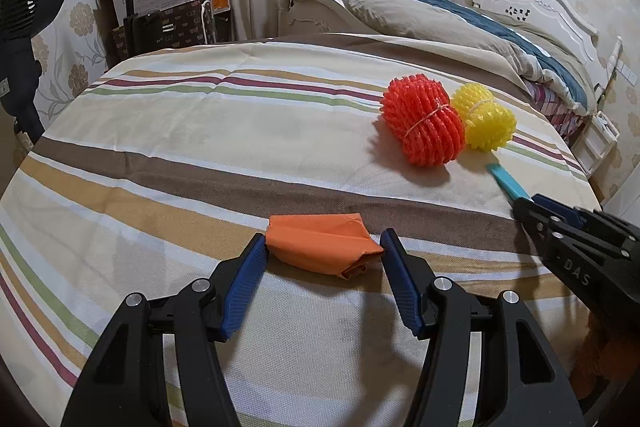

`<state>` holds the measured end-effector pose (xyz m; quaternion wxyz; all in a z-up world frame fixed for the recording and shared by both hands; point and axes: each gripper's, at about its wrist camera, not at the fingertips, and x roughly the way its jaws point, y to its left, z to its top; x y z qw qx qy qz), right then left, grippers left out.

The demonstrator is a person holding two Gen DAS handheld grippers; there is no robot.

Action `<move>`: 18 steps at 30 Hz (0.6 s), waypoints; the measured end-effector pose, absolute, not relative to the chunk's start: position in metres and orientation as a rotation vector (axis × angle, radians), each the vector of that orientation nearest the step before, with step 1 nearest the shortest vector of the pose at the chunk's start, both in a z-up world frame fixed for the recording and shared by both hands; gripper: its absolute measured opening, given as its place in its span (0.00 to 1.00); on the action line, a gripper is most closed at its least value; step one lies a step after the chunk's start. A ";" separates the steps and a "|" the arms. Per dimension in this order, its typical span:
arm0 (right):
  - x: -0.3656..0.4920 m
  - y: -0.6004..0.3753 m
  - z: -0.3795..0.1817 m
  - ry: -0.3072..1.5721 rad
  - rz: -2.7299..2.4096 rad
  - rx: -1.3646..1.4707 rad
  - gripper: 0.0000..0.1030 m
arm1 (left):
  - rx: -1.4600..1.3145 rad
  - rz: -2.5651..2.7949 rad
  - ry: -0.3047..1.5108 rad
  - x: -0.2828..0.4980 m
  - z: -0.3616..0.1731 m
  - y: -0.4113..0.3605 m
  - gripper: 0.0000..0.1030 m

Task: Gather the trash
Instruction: 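Grasp the blue-white tube with the right tool while the left tool holds the cloth, then carry cloth and tube toward the black bin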

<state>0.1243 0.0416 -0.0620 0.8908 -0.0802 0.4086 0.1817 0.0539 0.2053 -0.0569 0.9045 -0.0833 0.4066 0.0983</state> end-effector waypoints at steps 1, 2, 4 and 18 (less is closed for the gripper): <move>0.123 0.039 -0.062 0.849 0.378 -0.158 0.18 | -0.173 0.203 0.840 0.054 -0.057 0.205 0.58; 0.121 0.038 -0.062 0.849 0.380 -0.148 0.18 | -0.173 0.203 0.839 0.054 -0.057 0.205 0.58; 0.117 0.034 -0.062 0.848 0.377 -0.134 0.17 | -0.173 0.203 0.840 0.054 -0.057 0.205 0.58; 0.098 0.018 -0.060 0.838 0.374 -0.081 0.15 | -0.169 0.179 0.821 0.049 -0.052 0.201 0.57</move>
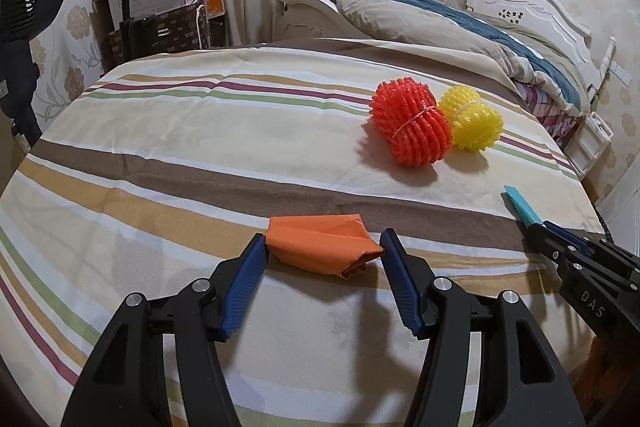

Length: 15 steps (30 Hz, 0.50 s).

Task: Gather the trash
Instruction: 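Carry cloth and tube toward the black bin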

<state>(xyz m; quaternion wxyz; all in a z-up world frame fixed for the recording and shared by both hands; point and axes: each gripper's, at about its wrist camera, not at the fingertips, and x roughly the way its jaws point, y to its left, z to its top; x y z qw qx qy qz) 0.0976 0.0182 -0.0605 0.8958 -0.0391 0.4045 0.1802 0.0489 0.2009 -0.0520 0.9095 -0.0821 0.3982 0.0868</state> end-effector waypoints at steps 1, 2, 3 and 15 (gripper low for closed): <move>0.097 0.017 -0.060 0.837 0.373 -0.078 0.15 | -0.169 0.179 0.820 0.049 -0.052 0.200 0.57; 0.097 0.016 -0.060 0.836 0.372 -0.075 0.15 | -0.167 0.180 0.819 0.048 -0.051 0.199 0.57; 0.096 0.015 -0.059 0.834 0.372 -0.072 0.15 | -0.167 0.180 0.816 0.048 -0.050 0.199 0.57; 0.085 -0.003 -0.055 0.807 0.344 -0.053 0.15 | -0.161 0.149 0.788 0.040 -0.045 0.175 0.57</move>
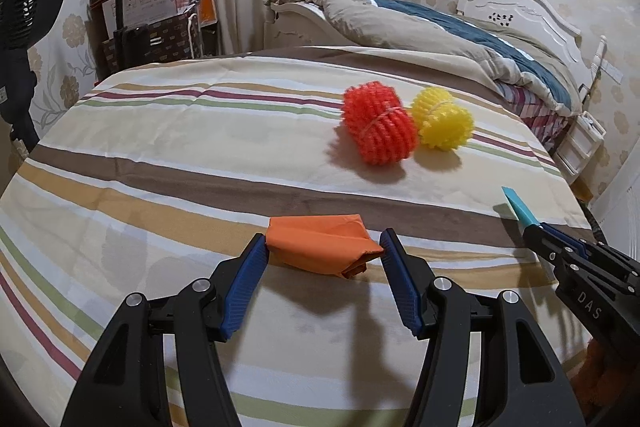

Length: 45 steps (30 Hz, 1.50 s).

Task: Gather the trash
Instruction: 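Carry cloth and tube toward the black bin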

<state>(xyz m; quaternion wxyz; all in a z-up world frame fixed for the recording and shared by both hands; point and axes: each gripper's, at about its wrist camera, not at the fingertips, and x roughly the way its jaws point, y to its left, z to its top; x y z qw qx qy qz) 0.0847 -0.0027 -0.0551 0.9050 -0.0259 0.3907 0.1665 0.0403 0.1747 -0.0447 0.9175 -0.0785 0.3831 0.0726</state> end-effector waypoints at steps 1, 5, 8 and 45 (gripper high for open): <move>0.083 -0.006 -0.054 0.804 0.339 -0.051 0.15 | -0.161 0.144 0.785 0.039 -0.044 0.172 0.57; 0.078 -0.020 -0.048 0.787 0.323 -0.033 0.15 | -0.148 0.098 0.776 0.039 -0.042 0.150 0.57; 0.073 -0.035 -0.040 0.762 0.299 -0.020 0.15 | -0.138 0.055 0.767 0.041 -0.037 0.129 0.57; 0.089 -0.267 -0.041 0.667 -0.115 0.154 0.15 | 0.083 -0.279 0.673 0.118 -0.019 -0.117 0.57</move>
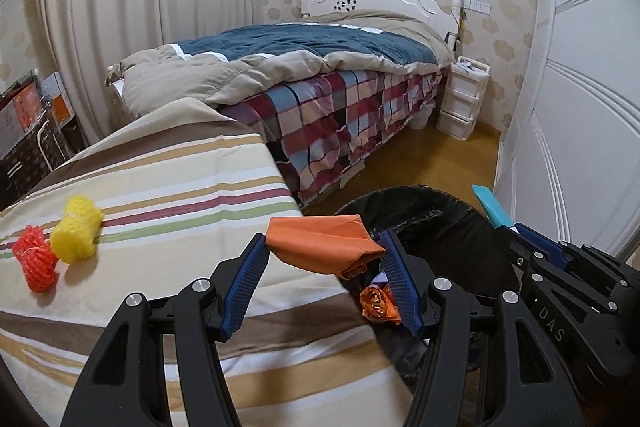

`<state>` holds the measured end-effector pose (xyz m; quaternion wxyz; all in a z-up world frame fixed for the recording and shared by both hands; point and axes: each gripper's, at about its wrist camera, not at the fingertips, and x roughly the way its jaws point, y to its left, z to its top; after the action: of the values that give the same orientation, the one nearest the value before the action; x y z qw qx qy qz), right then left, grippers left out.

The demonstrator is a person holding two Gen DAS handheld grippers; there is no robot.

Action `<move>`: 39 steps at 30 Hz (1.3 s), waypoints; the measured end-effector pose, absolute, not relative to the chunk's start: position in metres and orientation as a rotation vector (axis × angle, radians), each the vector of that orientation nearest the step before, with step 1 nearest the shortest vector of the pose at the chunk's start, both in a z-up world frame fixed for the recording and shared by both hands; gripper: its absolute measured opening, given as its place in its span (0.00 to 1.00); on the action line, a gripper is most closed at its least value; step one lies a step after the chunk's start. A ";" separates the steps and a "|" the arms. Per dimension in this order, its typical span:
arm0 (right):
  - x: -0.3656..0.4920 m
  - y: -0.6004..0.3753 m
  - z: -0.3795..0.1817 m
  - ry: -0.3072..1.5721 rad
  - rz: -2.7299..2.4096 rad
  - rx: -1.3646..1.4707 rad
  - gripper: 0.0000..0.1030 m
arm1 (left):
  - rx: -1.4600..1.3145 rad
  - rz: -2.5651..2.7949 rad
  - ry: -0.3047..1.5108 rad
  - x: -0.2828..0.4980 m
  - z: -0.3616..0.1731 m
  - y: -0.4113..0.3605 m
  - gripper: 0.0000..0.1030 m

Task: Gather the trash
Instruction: 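Carry cloth and tube toward the black bin, then open both tools over the bin to drop the orange cloth and tube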

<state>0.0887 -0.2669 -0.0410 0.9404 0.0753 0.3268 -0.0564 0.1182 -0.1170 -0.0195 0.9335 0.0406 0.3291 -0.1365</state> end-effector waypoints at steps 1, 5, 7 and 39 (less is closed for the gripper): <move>0.090 -0.270 -0.043 0.670 -0.118 0.159 0.15 | 0.084 -0.279 0.676 0.118 -0.021 -0.119 0.57; 0.096 -0.278 -0.049 0.682 -0.129 0.169 0.15 | 0.094 -0.282 0.695 0.127 -0.027 -0.131 0.57; 0.097 -0.282 -0.052 0.689 -0.136 0.173 0.15 | 0.104 -0.283 0.700 0.130 -0.029 -0.136 0.57; 0.102 -0.291 -0.063 0.706 -0.198 0.182 0.61 | 0.114 -0.193 0.728 0.135 -0.033 -0.125 0.79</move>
<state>0.1024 -0.2905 -0.0629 0.9295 0.0889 0.3446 -0.0966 0.1348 -0.1246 -0.0328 0.9284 0.0556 0.3552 -0.0939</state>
